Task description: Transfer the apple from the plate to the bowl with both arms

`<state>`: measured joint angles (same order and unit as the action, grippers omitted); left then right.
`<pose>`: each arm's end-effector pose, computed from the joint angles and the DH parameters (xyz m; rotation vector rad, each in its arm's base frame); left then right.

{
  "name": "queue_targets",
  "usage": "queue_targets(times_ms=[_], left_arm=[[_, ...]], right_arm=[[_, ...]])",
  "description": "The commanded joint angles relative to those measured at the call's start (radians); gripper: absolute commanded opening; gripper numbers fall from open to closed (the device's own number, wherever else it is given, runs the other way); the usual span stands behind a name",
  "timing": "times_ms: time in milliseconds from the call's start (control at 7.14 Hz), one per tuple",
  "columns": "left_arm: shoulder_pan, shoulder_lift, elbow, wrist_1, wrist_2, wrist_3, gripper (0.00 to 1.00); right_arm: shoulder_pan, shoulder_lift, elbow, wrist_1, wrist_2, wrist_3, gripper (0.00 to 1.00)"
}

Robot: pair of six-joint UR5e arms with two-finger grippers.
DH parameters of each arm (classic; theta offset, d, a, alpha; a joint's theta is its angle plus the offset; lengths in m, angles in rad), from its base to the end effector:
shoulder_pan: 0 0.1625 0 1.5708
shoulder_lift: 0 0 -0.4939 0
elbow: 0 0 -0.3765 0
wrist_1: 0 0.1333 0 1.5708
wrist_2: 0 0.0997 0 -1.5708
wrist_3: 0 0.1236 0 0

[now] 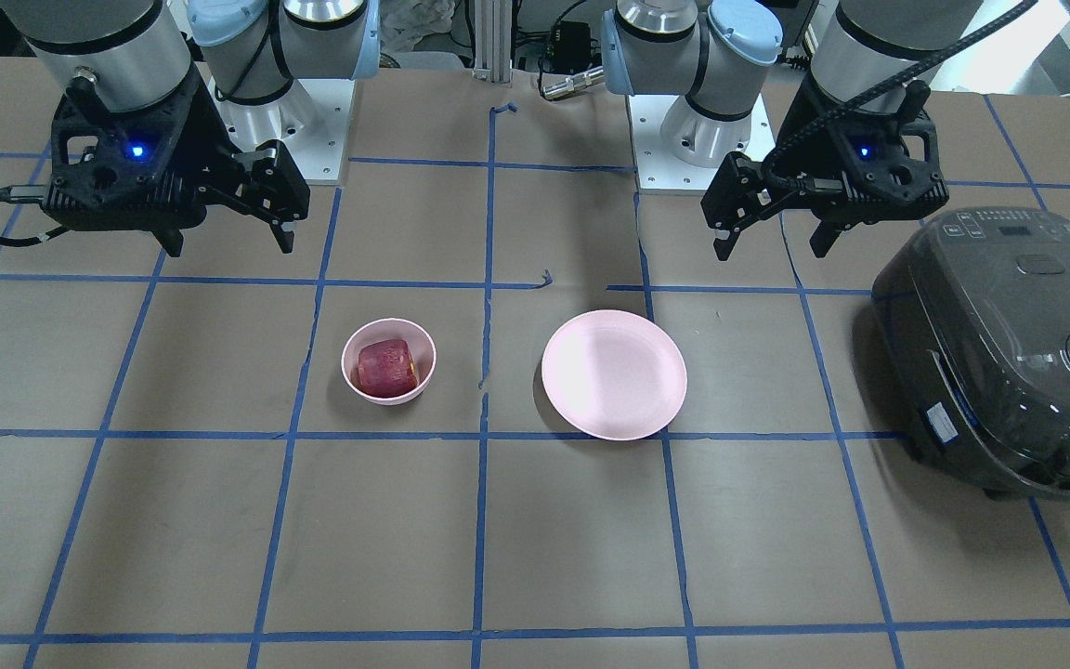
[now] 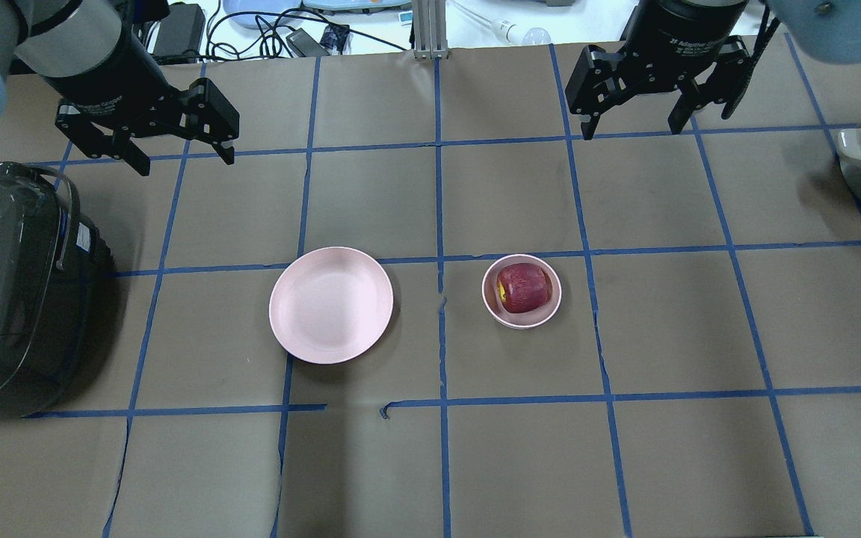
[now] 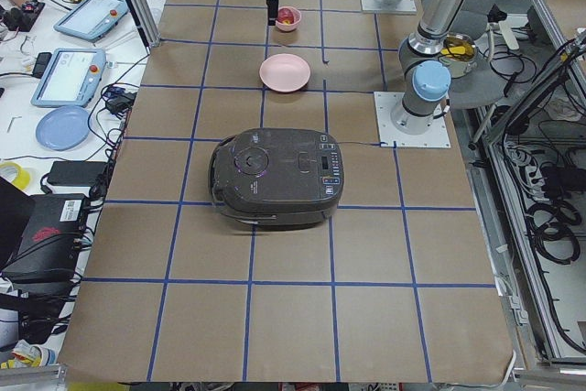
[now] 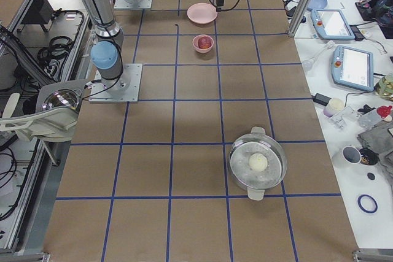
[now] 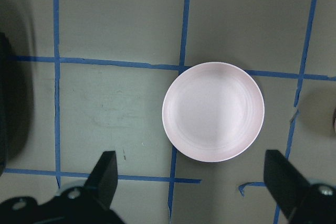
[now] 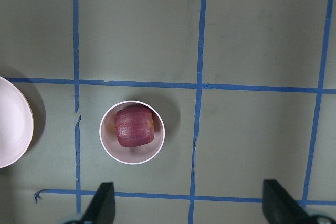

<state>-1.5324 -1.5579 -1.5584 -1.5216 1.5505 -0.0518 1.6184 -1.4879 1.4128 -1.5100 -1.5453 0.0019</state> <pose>-0.1173 -0.4835 0.5501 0.1394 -3.1155 0.1160 0.1609 -0.5107 0.5608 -0.0715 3.1149 -0.0213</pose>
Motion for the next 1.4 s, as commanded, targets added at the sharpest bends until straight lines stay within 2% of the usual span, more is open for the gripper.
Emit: queue_targets(times_ms=[0, 1260], left_arm=[[0.003, 0.001, 0.0, 0.0, 0.0, 0.009, 1.0], [0.001, 0.001, 0.0, 0.003, -0.006, 0.0, 1.0]], right_arm=[[0.0, 0.0, -0.005, -0.013, -0.001, 0.003, 1.0], [0.0, 0.0, -0.002, -0.013, -0.001, 0.004, 1.0]])
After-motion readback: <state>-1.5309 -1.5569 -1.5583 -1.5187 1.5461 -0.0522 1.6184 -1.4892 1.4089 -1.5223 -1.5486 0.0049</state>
